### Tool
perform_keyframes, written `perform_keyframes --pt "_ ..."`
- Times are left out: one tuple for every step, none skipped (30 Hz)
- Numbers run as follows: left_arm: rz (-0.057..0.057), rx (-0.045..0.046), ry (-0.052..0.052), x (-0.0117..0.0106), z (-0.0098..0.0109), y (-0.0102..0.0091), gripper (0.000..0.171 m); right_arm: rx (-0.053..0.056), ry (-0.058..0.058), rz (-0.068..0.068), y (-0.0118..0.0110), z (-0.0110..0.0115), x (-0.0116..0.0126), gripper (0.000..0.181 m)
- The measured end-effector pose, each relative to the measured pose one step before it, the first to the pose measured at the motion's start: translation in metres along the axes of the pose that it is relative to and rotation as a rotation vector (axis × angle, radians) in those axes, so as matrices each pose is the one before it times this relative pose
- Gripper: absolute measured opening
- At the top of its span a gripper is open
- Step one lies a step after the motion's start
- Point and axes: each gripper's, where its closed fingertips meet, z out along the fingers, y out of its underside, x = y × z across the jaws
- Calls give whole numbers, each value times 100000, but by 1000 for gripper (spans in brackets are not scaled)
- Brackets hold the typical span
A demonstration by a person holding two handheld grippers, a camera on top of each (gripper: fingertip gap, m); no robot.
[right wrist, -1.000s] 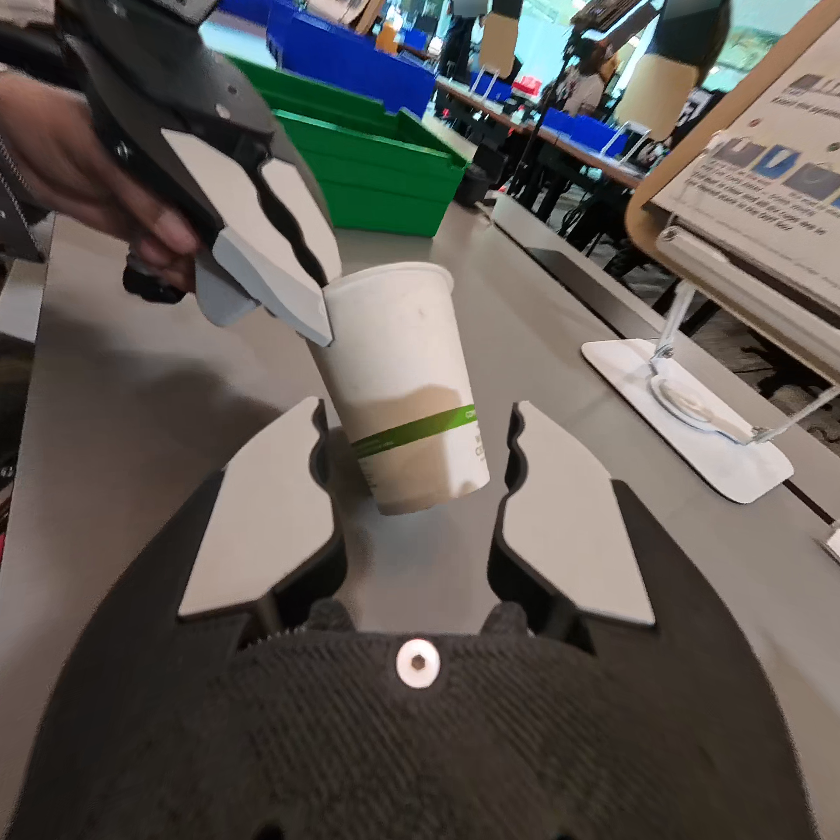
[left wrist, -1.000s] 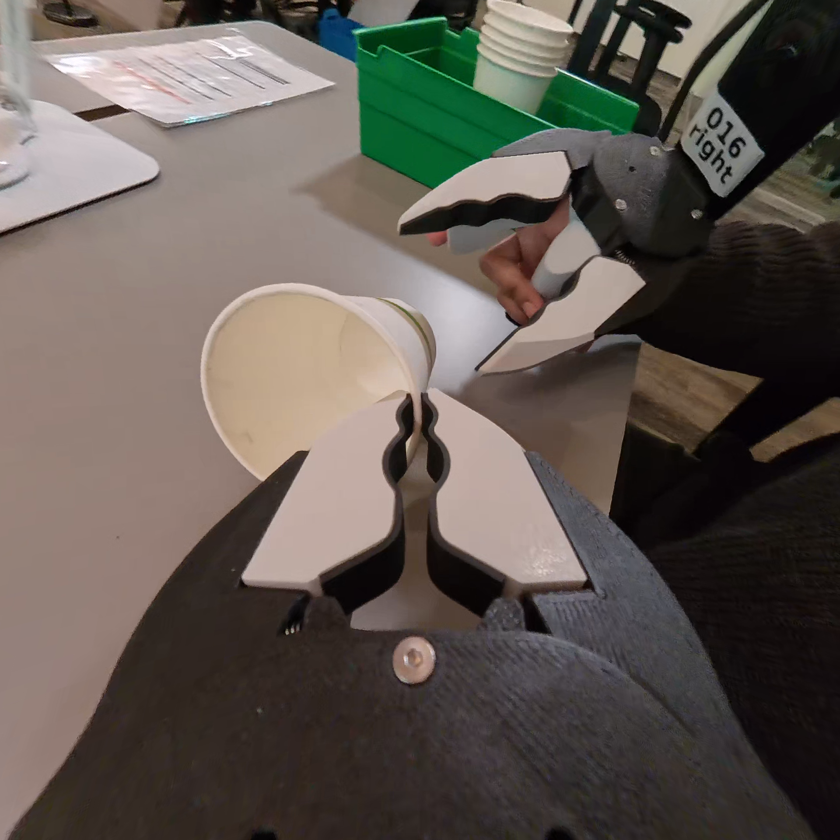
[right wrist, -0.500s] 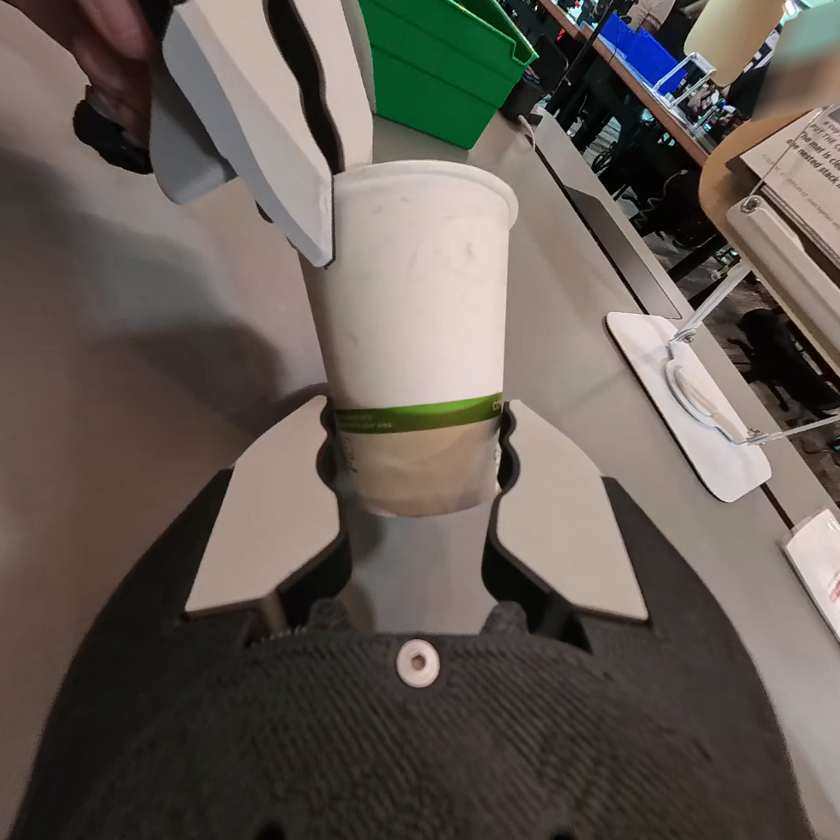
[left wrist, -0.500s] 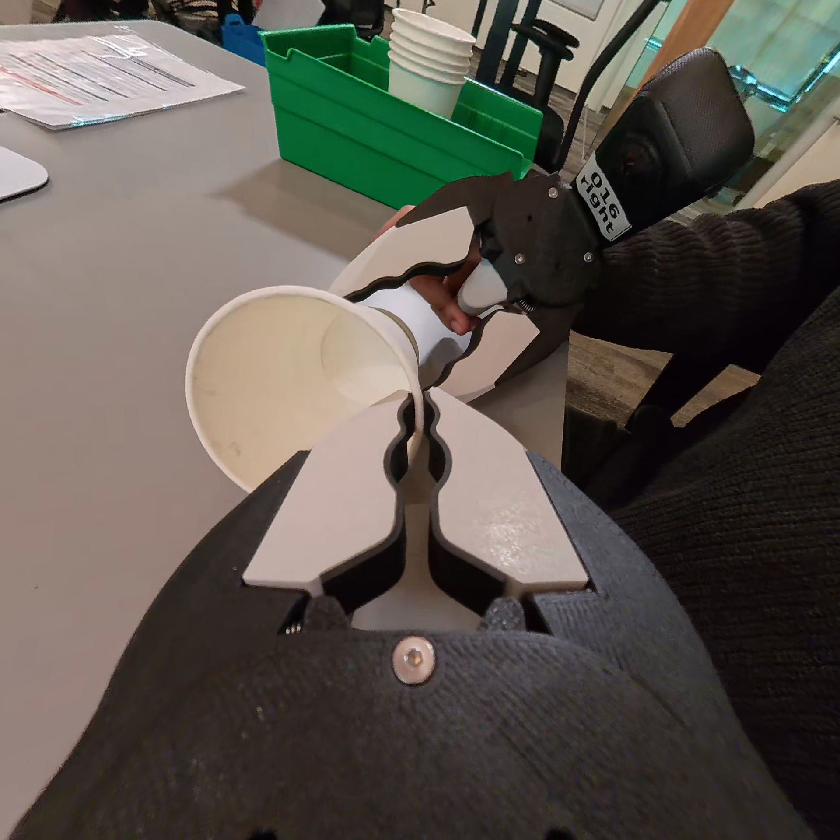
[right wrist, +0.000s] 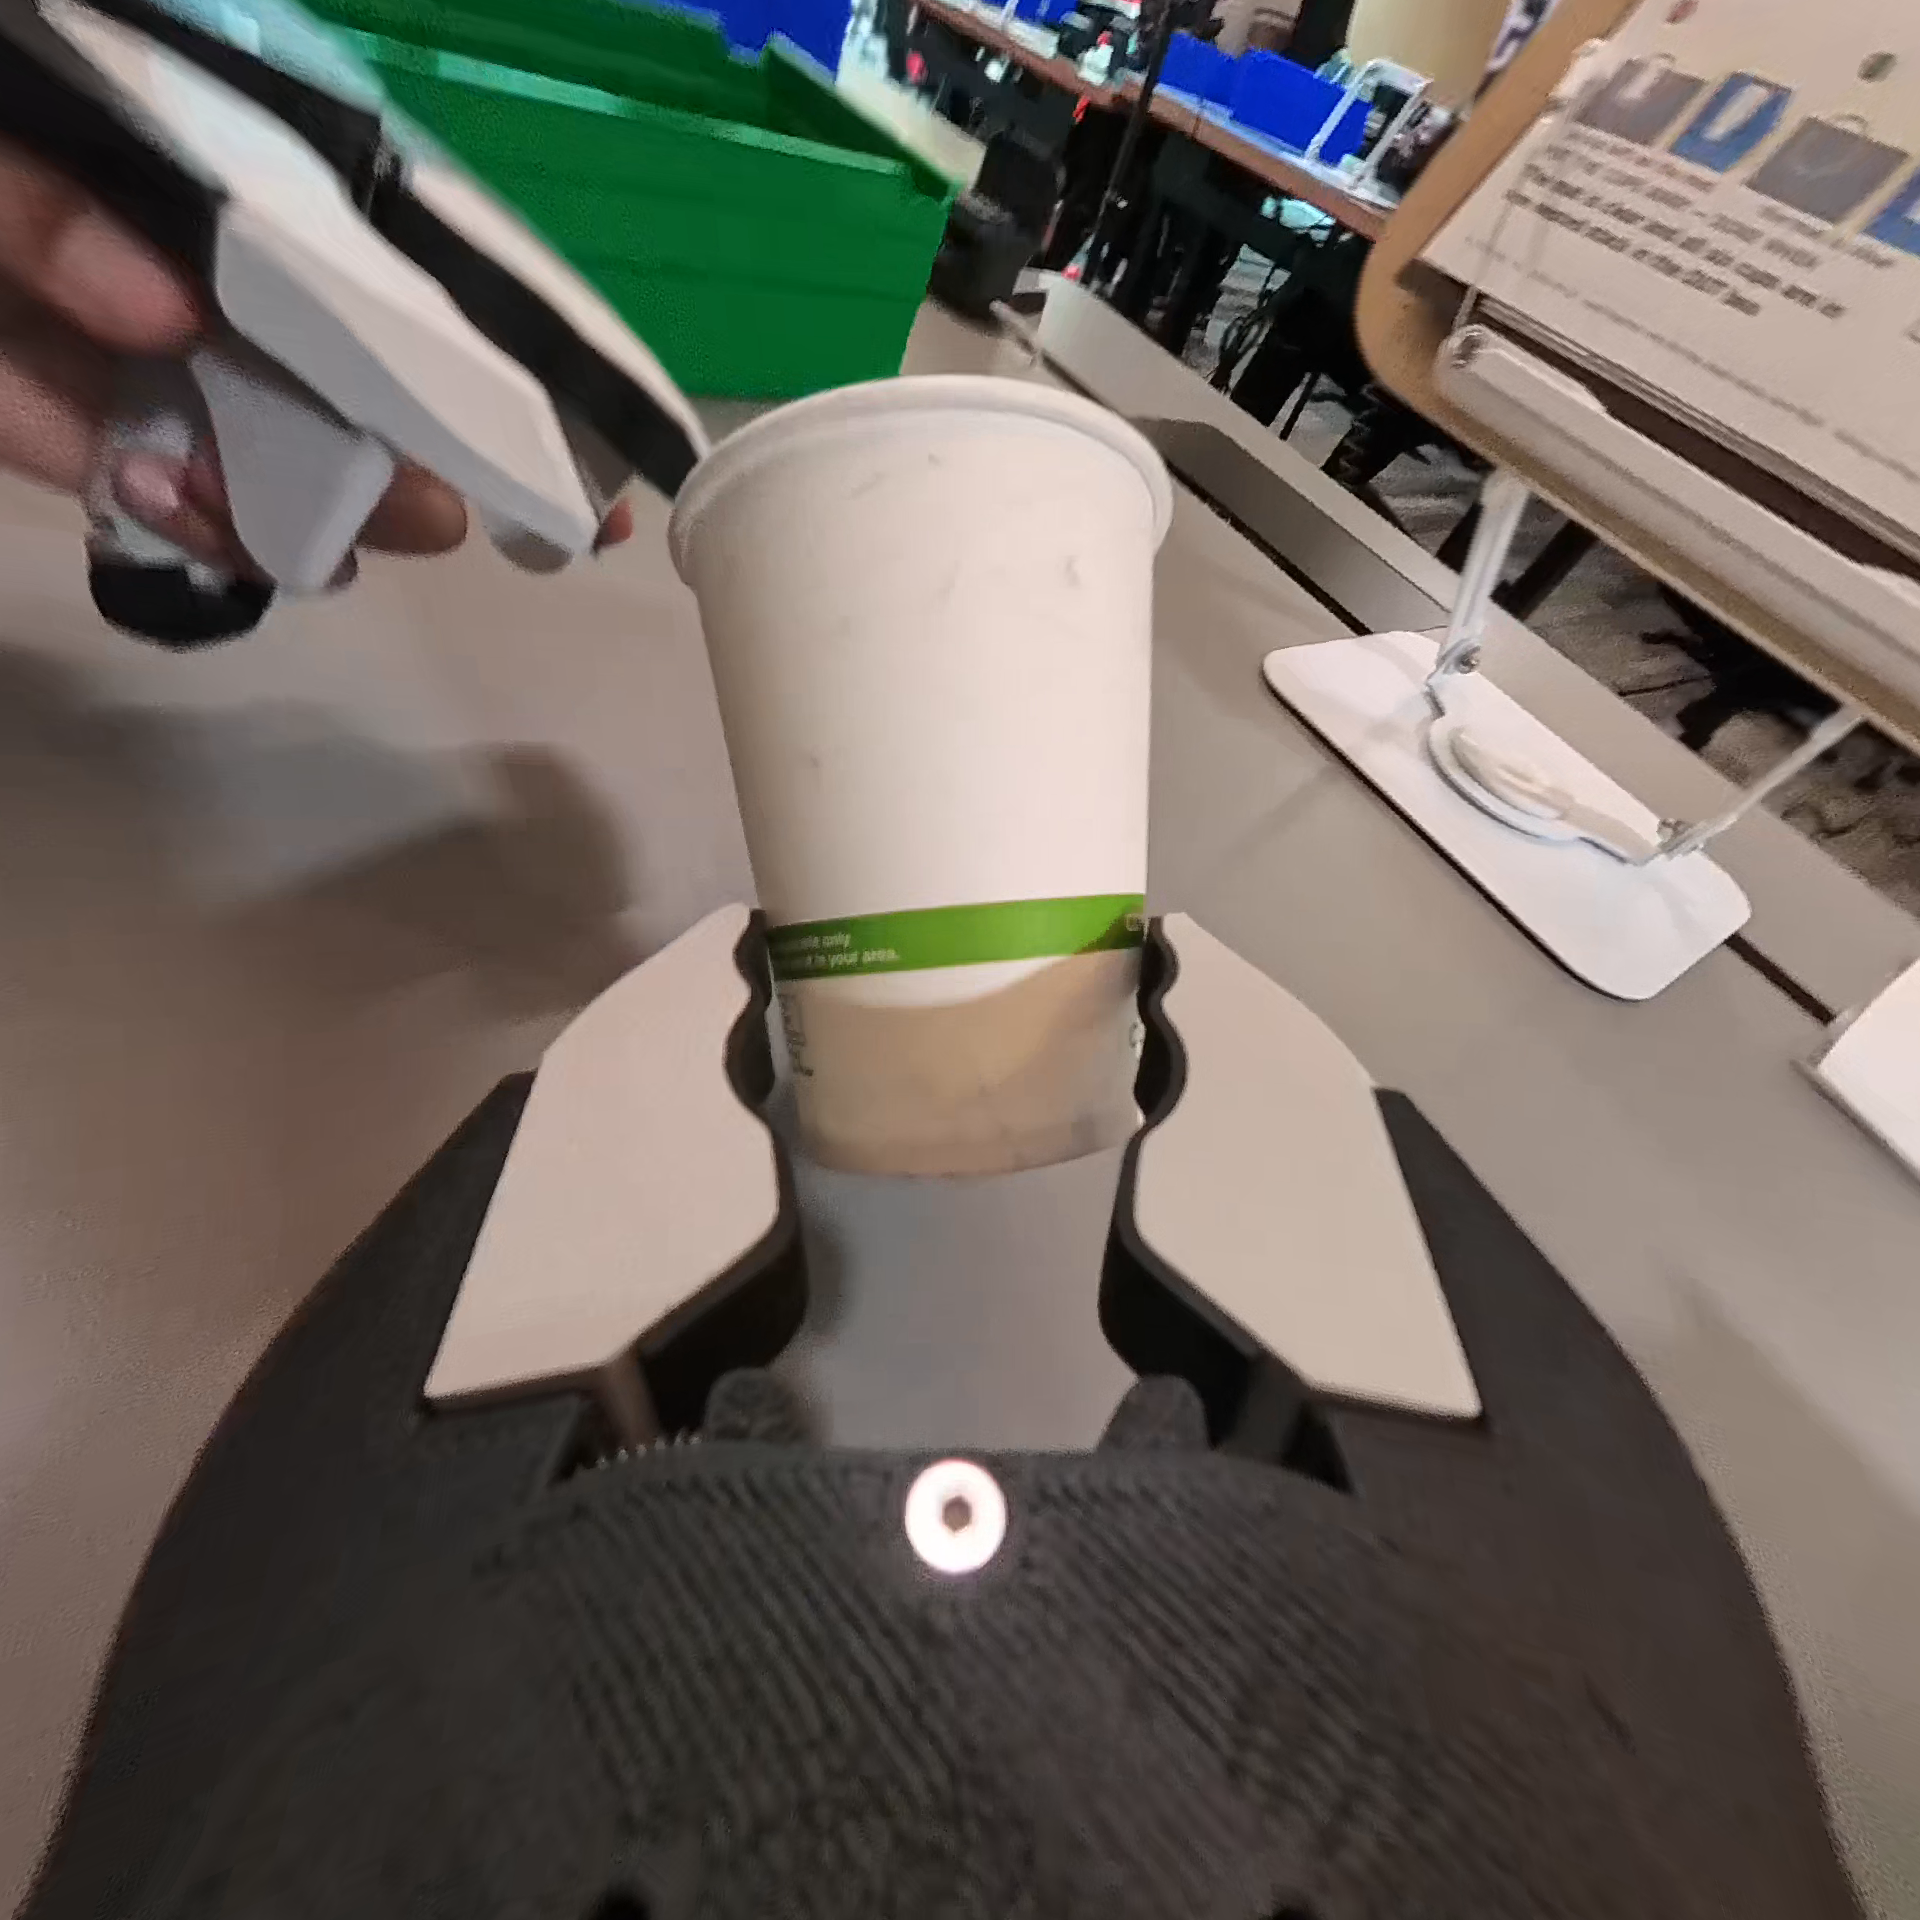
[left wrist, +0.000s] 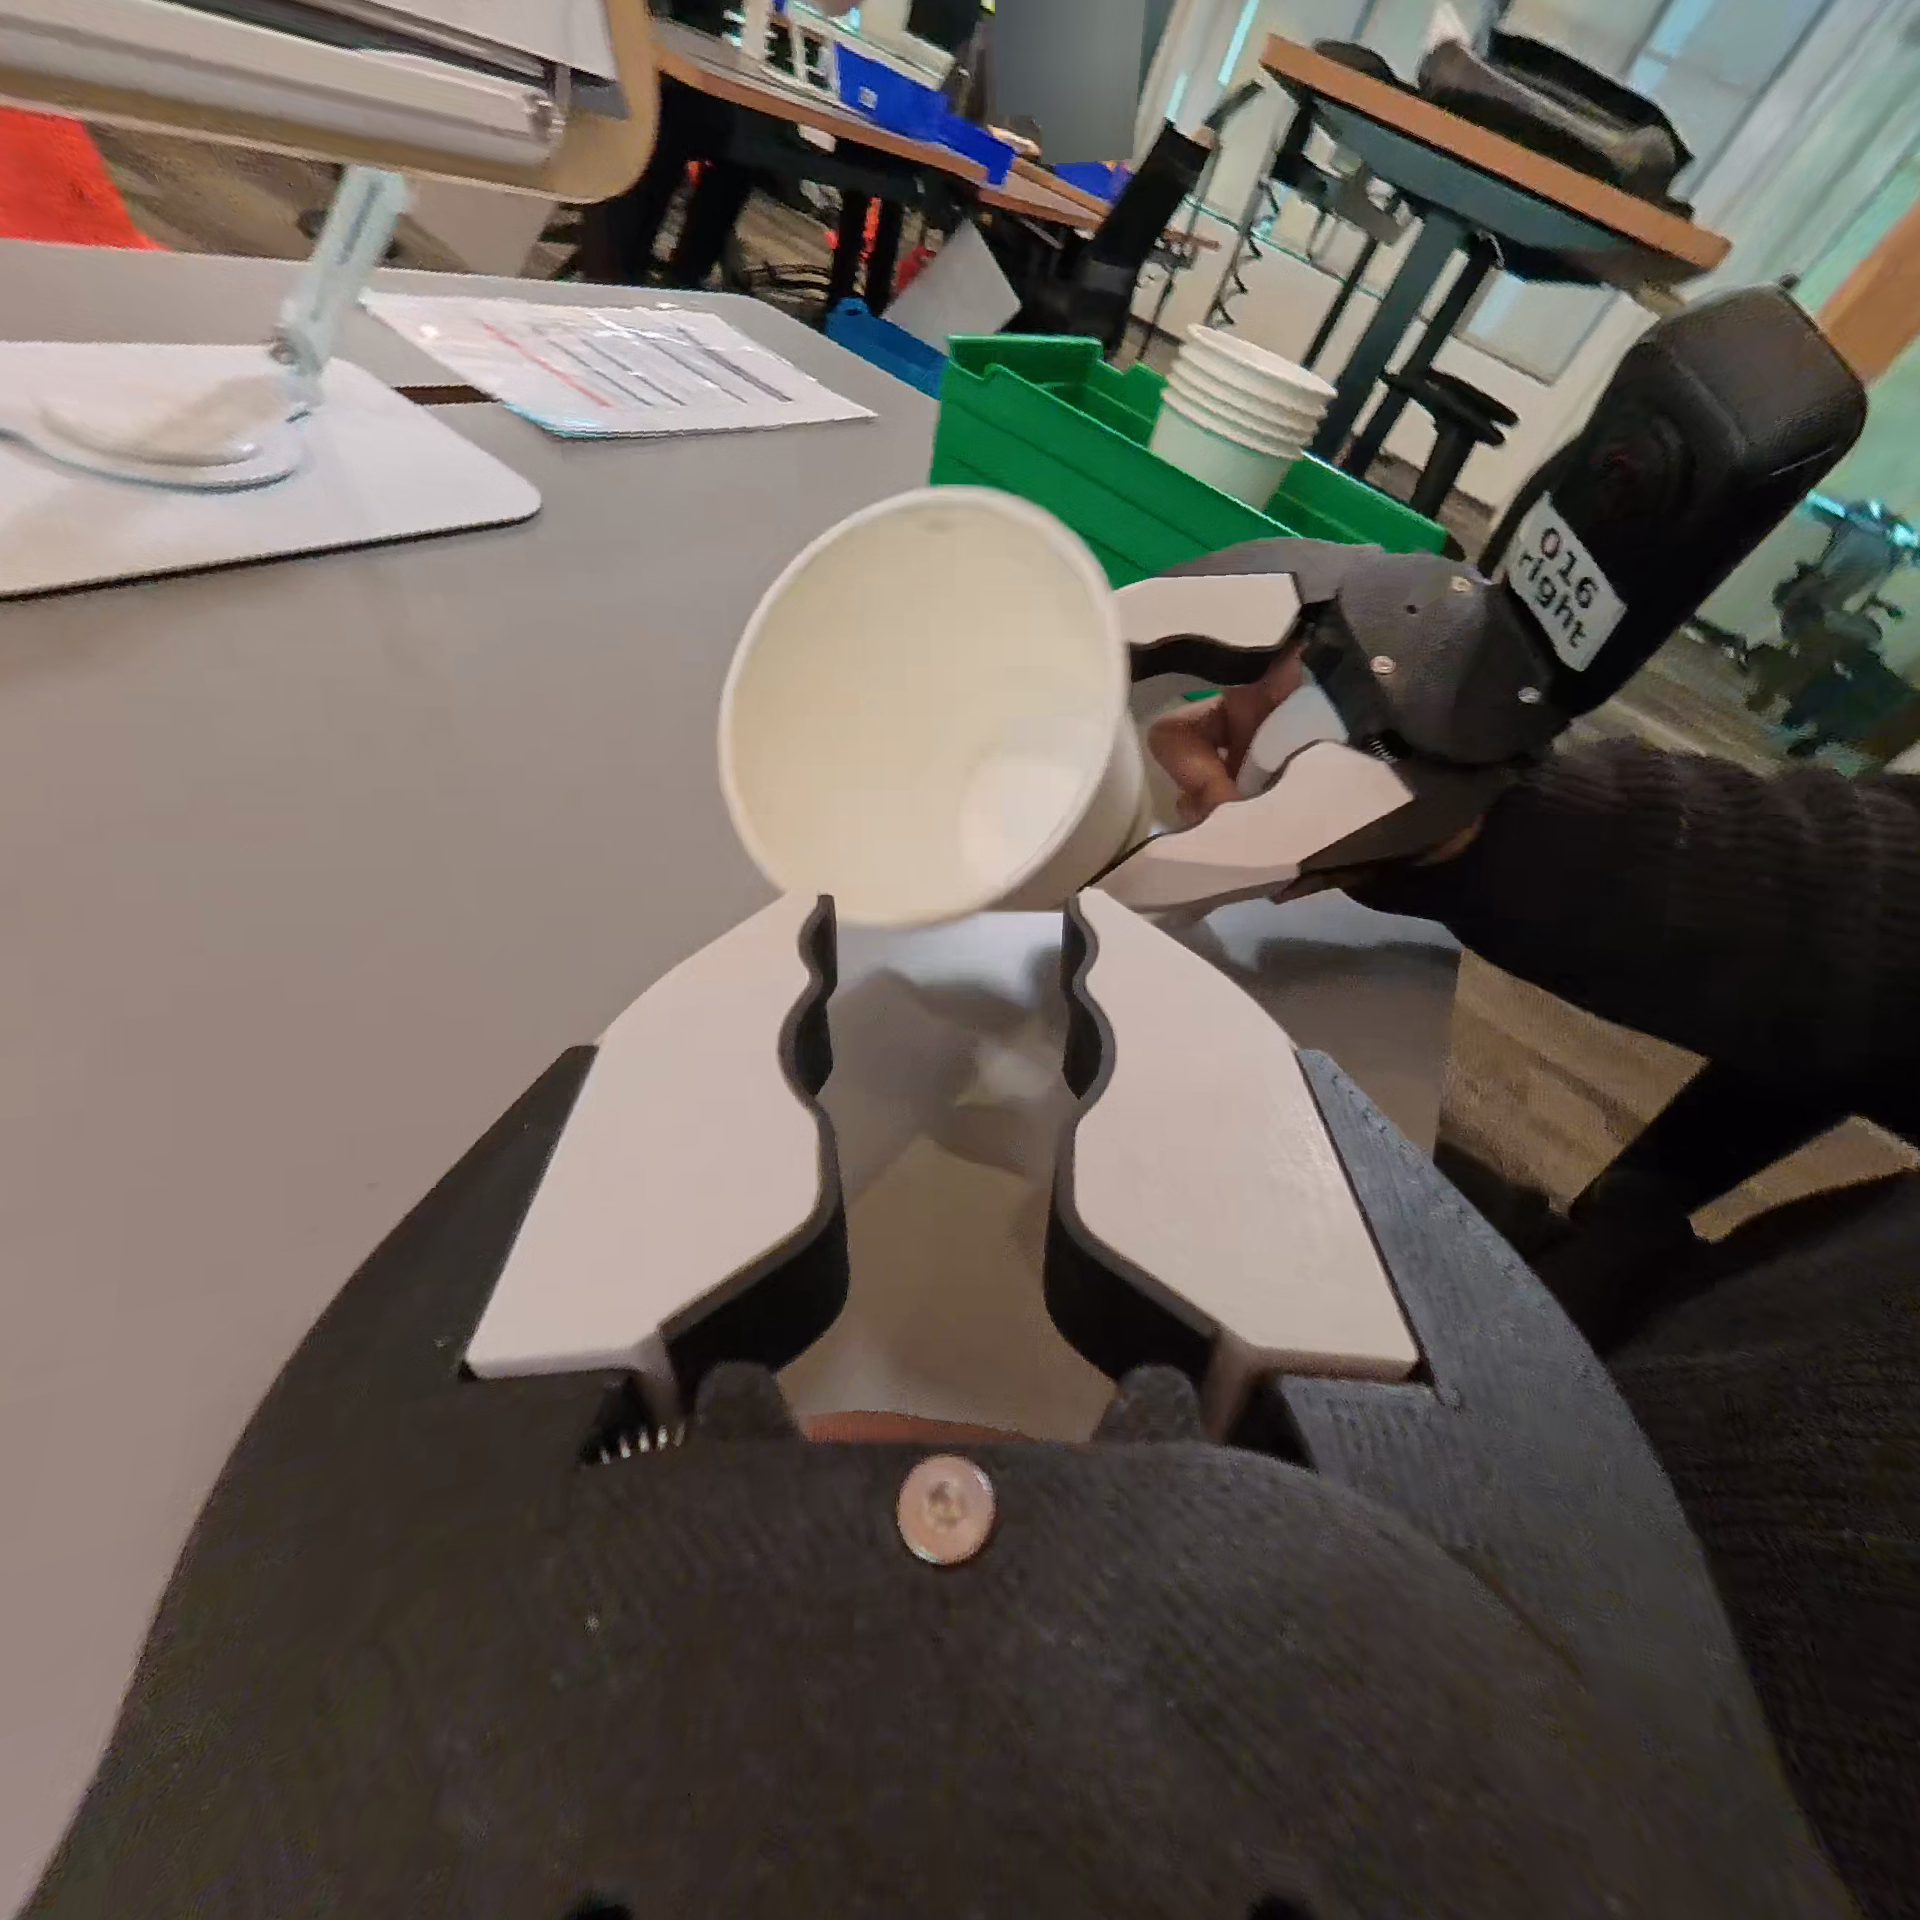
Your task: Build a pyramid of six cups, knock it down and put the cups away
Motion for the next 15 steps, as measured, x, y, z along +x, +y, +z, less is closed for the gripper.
perform_keyframes --pt "-1871 858 -1383 -568 -163 -37 43 2340 243 4845 -329 -200 439 70" --pt "-1564 663 -1702 -600 -134 -20 44 2913 285 4999 -430 -254 473 69" --pt "-1242 322 -1705 -592 -102 61 44 3397 377 5120 -570 -297 506 70" --pt "-980 -106 -1111 -502 -62 151 43 3475 315 5099 -663 -333 526 70" --pt "-924 -509 -641 -417 -22 204 43 3432 478 4858 -726 -375 576 70" --pt "-885 -953 -716 -414 25 255 43 3507 1262 4543 -785 -401 709 70" --pt "-843 -806 -1080 -418 42 205 43 3593 1774 4322 -892 -473 790 70" --pt "-786 -228 -884 -345 37 96 43 3784 1766 3830 -1065 -542 777 70" --pt "-802 277 -280 -208 19 3 43 4228 1931 3100 -1267 -632 774 70" --pt "-996 473 14 -120 5 -46 43 4713 2190 2375 -1487 -751 767 70" --pt "-1041 553 90 -79 2 -66 43 4971 2239 1490 -1667 -821 750 70" --pt "-846 563 197 -30 2 -58 43 4943 2484 592 -1777 -868 799 70" --pt "-604 166 241 -21 8 4 42 4890 2771 -21 -1856 -878 874 70" --pt "-570 -362 239 -20 55 82 42 4708 2754 -388 -1886 -880 910 70" --pt "-656 -888 113 -65 78 184 42 4032 2678 -775 -1832 -851 980 70"
